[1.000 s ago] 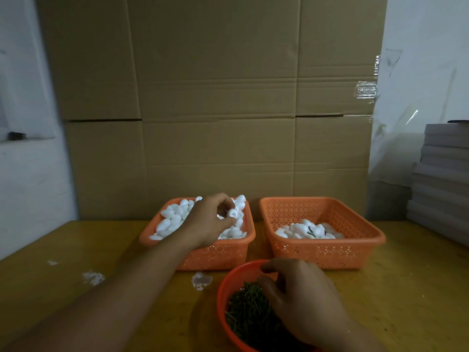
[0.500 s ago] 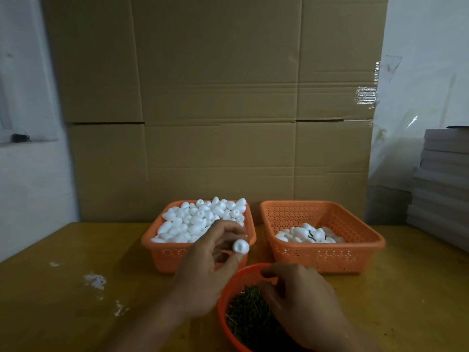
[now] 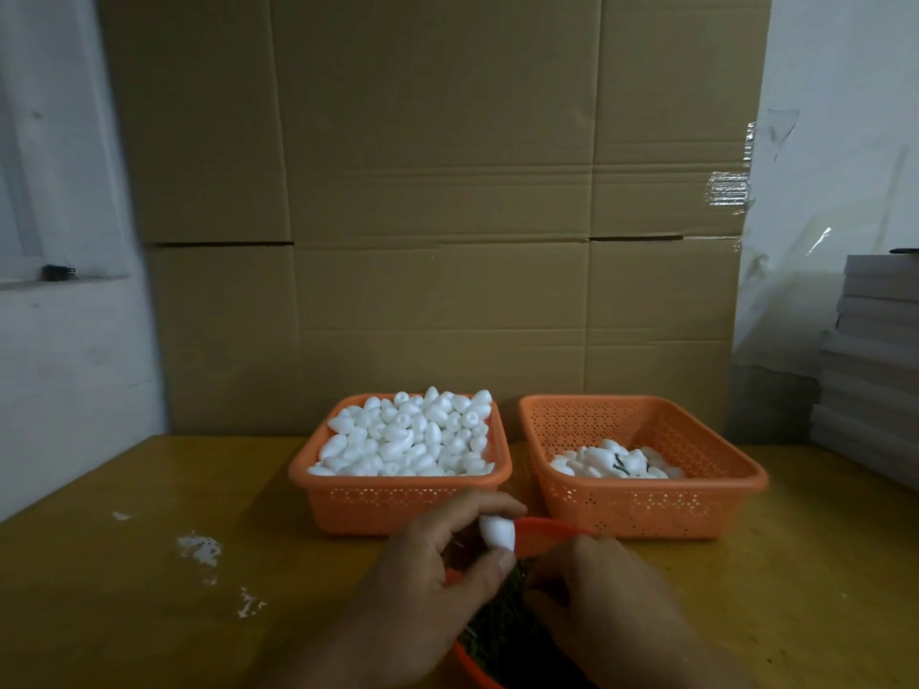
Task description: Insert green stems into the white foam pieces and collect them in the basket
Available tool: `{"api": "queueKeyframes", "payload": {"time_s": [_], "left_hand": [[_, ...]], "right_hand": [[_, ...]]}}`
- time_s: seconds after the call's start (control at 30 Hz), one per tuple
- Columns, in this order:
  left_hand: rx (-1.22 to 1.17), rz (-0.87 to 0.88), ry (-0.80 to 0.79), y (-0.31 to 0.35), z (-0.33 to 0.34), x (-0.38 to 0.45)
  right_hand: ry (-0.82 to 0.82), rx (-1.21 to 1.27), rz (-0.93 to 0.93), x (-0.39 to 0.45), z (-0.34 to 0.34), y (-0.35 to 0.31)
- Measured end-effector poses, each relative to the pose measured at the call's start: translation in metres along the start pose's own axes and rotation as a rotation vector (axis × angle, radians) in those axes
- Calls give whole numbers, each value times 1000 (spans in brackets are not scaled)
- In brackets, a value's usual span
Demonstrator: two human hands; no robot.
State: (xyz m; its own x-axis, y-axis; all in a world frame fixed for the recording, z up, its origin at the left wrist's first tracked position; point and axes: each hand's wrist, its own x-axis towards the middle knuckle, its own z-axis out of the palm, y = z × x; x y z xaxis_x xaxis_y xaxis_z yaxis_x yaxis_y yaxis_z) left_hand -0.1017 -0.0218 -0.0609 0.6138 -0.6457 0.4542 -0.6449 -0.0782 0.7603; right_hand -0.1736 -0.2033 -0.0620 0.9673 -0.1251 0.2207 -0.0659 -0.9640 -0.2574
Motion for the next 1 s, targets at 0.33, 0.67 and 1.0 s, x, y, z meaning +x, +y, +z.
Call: {"api": "queueKeyframes", "payload": {"time_s": [0.33,0.67,1.0], "left_hand": [[27,-3,-20,4,10,-3],[45,39,51,2,12,-3],[-479,-176,63,10,13,-1]], "right_hand": [[-158,-116,-57,1,3,-4],[-154,-134,-50,4,8,-6],[-180,-182,-68,4,5,-8]]}}
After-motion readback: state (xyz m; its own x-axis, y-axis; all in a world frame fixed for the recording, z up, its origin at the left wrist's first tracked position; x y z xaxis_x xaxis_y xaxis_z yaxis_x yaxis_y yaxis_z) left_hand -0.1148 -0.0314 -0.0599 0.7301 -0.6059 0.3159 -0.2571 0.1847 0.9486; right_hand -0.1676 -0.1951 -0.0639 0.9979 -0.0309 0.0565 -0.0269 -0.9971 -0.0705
